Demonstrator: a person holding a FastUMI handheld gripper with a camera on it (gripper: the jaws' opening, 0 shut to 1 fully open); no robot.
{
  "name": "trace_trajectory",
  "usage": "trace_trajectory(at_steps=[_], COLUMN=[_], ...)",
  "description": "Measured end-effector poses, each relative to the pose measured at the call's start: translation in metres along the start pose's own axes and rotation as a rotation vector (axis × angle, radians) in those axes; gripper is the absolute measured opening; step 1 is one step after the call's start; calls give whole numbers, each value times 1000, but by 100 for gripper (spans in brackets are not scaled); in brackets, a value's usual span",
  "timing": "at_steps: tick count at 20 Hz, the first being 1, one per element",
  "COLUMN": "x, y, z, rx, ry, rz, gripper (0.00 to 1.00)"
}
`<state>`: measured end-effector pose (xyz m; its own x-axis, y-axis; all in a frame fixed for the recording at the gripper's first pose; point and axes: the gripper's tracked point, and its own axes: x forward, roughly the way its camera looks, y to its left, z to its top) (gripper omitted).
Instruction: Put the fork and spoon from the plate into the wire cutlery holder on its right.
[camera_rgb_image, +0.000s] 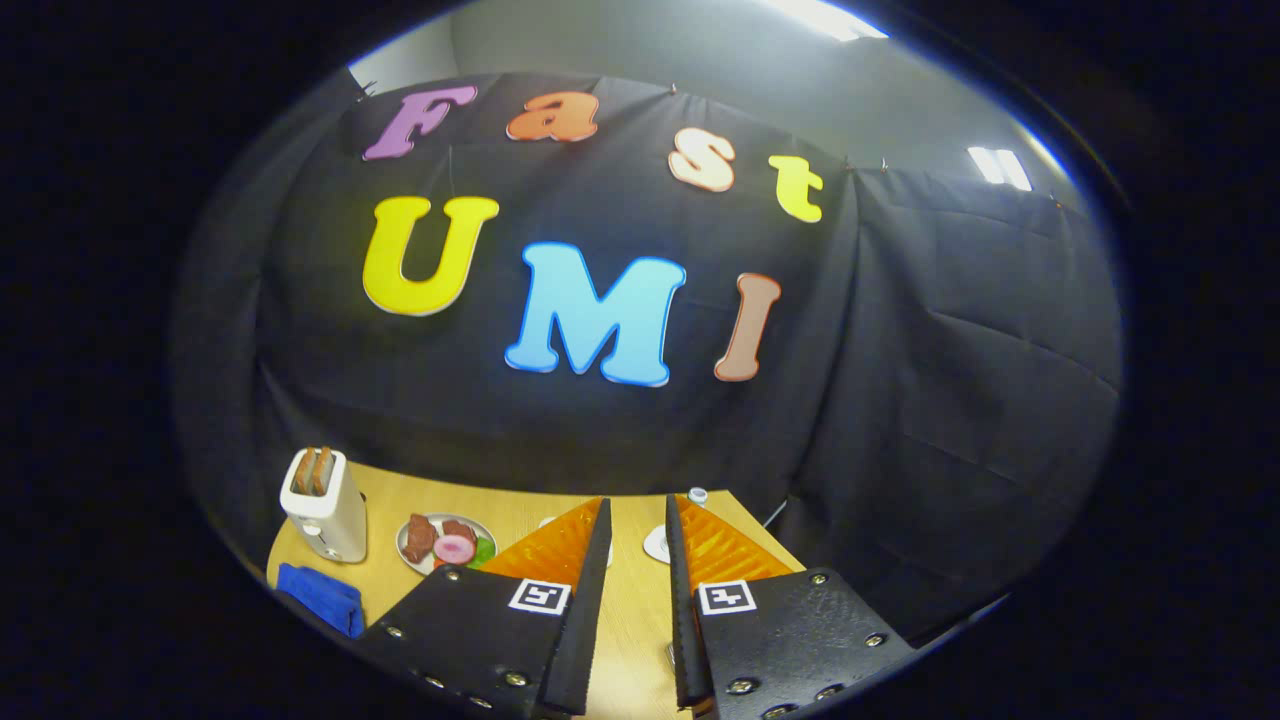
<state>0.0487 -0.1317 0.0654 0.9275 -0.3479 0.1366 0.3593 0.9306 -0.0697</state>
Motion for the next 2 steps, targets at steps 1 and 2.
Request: trace_trajectory(at_steps=[1, 2], x=[-6, -11], y=[7, 13], z=[13, 20], rx=[21, 37], ry=[-43, -67], rz=[11, 27], gripper=[33, 32])
